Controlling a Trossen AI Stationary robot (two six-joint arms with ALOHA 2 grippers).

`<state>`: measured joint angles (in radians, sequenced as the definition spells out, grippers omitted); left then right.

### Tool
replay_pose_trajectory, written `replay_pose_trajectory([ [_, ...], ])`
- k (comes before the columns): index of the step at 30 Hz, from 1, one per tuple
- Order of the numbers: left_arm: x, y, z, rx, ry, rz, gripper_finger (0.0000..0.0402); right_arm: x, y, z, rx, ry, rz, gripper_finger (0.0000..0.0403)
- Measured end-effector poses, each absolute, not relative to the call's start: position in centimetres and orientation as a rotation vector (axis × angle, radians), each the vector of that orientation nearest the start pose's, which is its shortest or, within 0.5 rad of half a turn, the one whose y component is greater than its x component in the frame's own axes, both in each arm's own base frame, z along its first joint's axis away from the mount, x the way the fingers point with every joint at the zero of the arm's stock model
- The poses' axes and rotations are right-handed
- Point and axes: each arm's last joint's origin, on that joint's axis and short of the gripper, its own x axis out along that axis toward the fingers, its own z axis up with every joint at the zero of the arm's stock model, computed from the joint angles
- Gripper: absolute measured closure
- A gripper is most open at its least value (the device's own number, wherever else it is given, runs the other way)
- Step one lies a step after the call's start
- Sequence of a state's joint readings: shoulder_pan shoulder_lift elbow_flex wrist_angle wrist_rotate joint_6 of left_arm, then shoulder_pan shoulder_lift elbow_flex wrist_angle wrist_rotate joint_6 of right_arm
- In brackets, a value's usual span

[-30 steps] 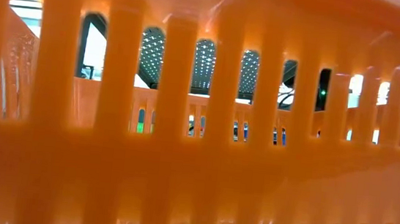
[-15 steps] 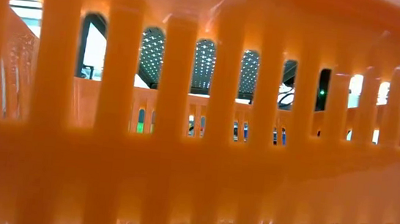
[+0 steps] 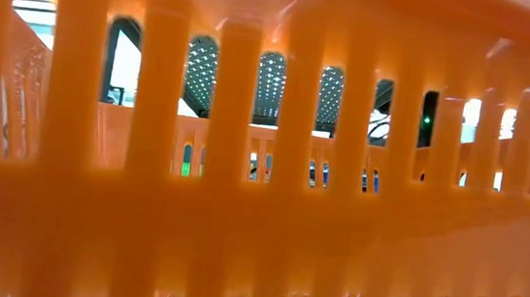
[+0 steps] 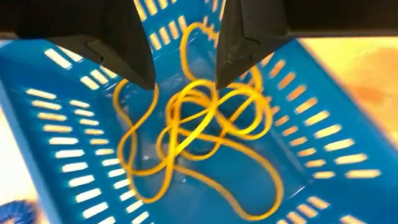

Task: Pick & Place Office Desk Supplies
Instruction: Put the top yellow rubber band into the blue basket

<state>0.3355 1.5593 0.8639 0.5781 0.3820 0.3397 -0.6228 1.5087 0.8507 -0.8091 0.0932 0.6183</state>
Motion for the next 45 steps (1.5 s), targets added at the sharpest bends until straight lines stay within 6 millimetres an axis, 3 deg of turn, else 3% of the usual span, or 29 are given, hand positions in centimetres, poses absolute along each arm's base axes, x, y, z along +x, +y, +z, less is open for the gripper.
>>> replay_pose_trajectory([
  [5,32.2,10.1,24.6,0.298,0.101,-0.065,0.0262,20.9,-14.9,19.2,0.864,1.168,-0.932,0.0254],
  [12,32.2,10.1,24.4,0.291,0.113,-0.067,0.0262,22.7,-15.3,25.2,0.743,0.972,-0.828,0.0266],
  [18,32.0,10.0,24.0,0.271,0.164,-0.075,0.0262,23.2,-13.4,30.5,0.601,0.804,-0.756,0.0267],
  [23,31.2,9.7,24.8,0.256,0.204,-0.082,0.0265,22.5,-10.6,33.3,0.444,0.674,-0.776,0.0263],
  [30,27.5,8.6,27.8,0.237,0.3,-0.037,0.0272,20.7,-6.8,33.7,0.281,0.545,-0.836,0.0266],
  [36,23.3,7.7,29.7,0.238,0.444,0.126,0.0272,19.2,-5.4,31.8,0.234,0.491,-0.858,0.0273],
  [40,21.2,7.4,29.5,0.196,0.589,0.26,0.0272,18.7,-5.3,30.3,0.235,0.481,-0.858,0.0272],
  [45,20.5,7.8,27.9,0.063,0.754,0.47,0.0272,18.7,-5.3,28.9,0.237,0.475,-0.858,0.0266],
])
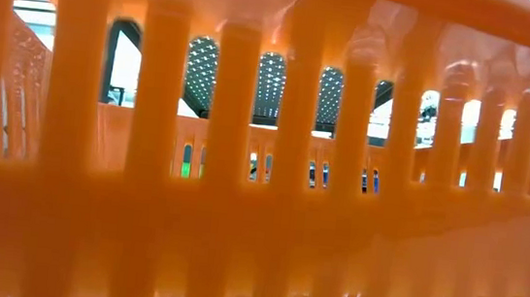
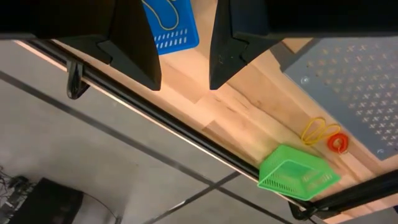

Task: Pick & Place Office Desk Supplies
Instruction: Put the top yellow rubber band into the blue basket

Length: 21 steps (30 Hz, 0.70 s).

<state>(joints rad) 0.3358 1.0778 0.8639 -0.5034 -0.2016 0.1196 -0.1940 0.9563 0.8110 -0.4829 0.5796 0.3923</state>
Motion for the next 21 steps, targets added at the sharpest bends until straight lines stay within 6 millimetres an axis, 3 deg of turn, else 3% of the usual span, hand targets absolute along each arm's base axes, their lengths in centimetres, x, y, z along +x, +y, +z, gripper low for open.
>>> replay_pose_trajectory([
  [8,22.0,9.8,24.8,-0.078,0.897,0.589,0.0272,18.7,-5.3,28.8,0.237,0.477,-0.858,0.0266],
  [14,22.1,11.3,21.9,-0.136,1.086,0.628,0.0272,18.7,-5.3,29.1,0.23,0.472,-0.855,0.0275],
  [21,22.1,12.9,21.0,-0.365,1.06,0.654,0.0272,18.7,-5.3,29.3,0.216,0.472,-0.85,0.0276],
])
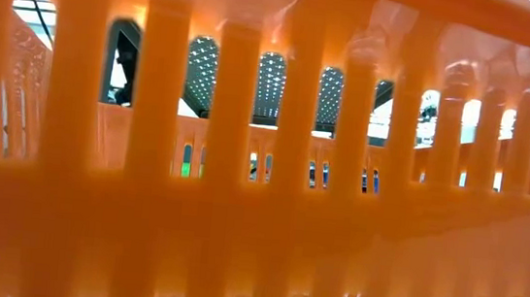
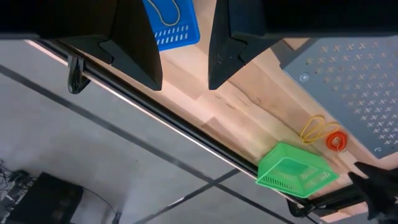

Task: Pick & Place Office Desk Supplies
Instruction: Put the top yellow rubber band into the blue basket

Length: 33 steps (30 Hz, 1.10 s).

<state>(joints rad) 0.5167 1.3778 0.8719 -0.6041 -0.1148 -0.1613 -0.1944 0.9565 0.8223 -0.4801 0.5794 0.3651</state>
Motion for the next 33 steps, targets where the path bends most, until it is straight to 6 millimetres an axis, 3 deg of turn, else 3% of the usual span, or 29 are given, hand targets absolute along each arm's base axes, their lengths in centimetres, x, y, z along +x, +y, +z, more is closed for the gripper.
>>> replay_pose_trajectory([
  [12,22.6,14.6,20.1,-0.48,0.989,0.704,0.0272,18.7,-5.3,29.1,0.211,0.482,-0.85,0.0277],
  [25,24.2,15.7,16.2,-0.507,1.068,0.714,0.0272,18.7,-5.3,28.9,0.21,0.487,-0.85,0.0273],
  [33,24.4,15.8,15.3,-0.544,1.083,0.73,0.0272,18.6,-5.3,28.0,0.204,0.516,-0.853,0.0284],
])
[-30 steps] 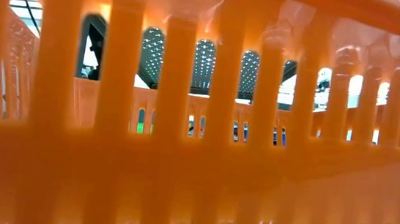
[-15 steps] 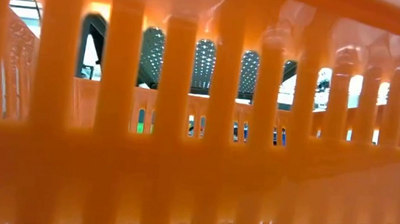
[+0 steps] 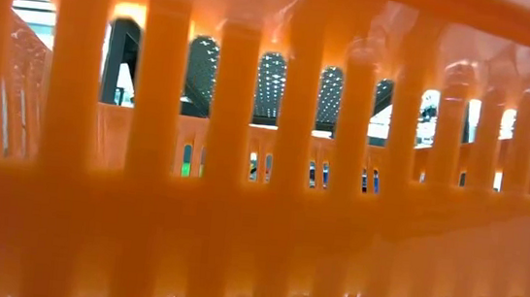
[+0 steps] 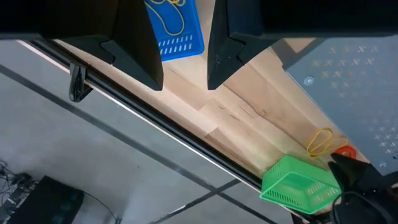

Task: Pick & Place Office Desk Supplies
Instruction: Put the top yellow rubber band into the blue basket

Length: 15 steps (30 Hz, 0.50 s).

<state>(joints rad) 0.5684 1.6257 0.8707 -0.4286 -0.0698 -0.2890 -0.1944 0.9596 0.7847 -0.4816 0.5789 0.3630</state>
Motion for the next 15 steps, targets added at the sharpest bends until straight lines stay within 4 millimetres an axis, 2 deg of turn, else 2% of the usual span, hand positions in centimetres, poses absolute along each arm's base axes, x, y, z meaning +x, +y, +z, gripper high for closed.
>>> replay_pose_trajectory([
  [15,24.32,15.8,15.04,-0.546,1.091,0.732,0.0272,18.62,-5.28,27.84,0.206,0.519,-0.854,0.0273],
])
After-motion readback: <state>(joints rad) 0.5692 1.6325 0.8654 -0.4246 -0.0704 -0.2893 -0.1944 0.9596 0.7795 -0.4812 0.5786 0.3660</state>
